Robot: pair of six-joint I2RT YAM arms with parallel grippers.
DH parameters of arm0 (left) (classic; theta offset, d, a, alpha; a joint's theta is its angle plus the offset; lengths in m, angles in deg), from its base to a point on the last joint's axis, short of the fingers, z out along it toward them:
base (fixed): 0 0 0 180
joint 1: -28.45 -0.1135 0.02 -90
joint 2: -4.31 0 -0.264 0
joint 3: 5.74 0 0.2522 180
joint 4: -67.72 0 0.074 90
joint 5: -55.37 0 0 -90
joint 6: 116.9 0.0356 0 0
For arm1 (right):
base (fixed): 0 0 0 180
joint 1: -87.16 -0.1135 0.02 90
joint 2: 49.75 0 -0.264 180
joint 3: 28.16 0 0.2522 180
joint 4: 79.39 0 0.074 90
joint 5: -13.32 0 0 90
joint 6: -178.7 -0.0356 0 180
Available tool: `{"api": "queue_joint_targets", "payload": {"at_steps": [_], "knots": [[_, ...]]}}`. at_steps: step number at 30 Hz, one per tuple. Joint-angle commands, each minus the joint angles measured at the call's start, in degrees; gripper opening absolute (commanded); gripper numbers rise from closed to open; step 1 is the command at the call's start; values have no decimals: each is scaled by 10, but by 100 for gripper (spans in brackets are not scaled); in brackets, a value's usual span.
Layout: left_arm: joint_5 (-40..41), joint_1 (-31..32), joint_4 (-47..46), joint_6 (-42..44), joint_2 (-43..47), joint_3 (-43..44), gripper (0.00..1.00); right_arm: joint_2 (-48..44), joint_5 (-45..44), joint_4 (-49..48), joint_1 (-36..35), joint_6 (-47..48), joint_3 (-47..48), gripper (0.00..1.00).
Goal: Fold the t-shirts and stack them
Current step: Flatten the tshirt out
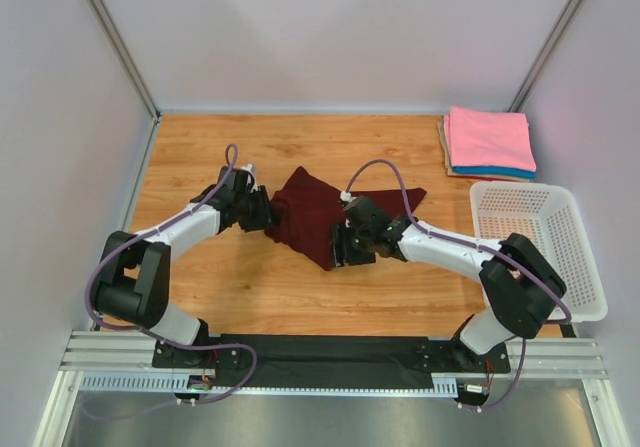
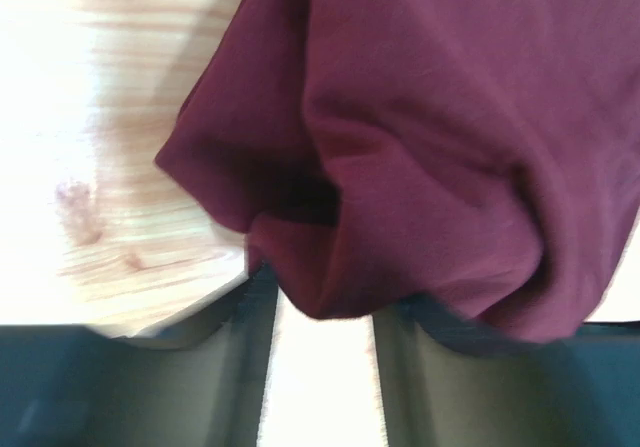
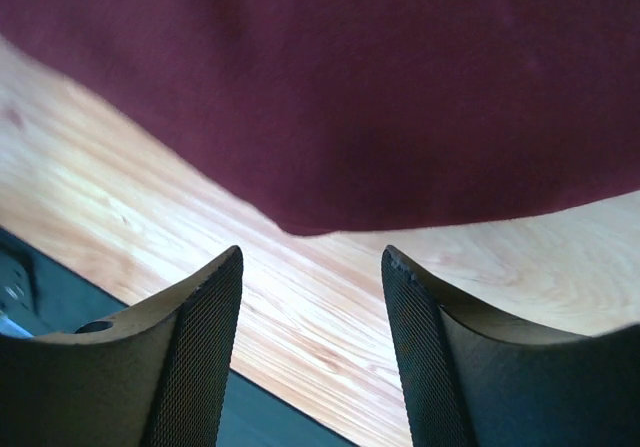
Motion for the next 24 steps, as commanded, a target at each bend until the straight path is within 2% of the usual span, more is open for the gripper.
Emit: {"api": "queue_joint_targets", "payload": {"at_steps": [1,4,5,6,9,10,12,13,15,21,24], "knots": [[-14,0,-38,-2,4,27,37,29,-28,-20,0,-118,21,59],[-27,0,-44,-13,14,27,17,46,-24,-45,-1,-165,21,59],[-40,1,-45,-17,19,26,5,53,-21,-59,-2,-185,19,59],[-46,1,-46,-19,21,25,0,54,-21,-72,-2,-192,13,58],[-66,0,-46,-28,35,22,0,48,-41,-116,-2,-207,6,54],[-69,1,-44,-29,40,21,0,42,-50,-114,-1,-206,7,42],[-67,1,-7,-29,50,30,0,8,-70,-101,-2,-189,14,25],[-60,1,48,-28,53,52,0,-6,-93,-77,-2,-181,17,13],[-45,1,93,-16,69,73,0,-63,-132,-38,-2,-162,28,0],[-28,1,201,-6,195,107,0,-211,-217,107,-1,-81,48,0],[-23,13,293,16,234,166,0,-283,-223,174,1,-67,80,0]]}}
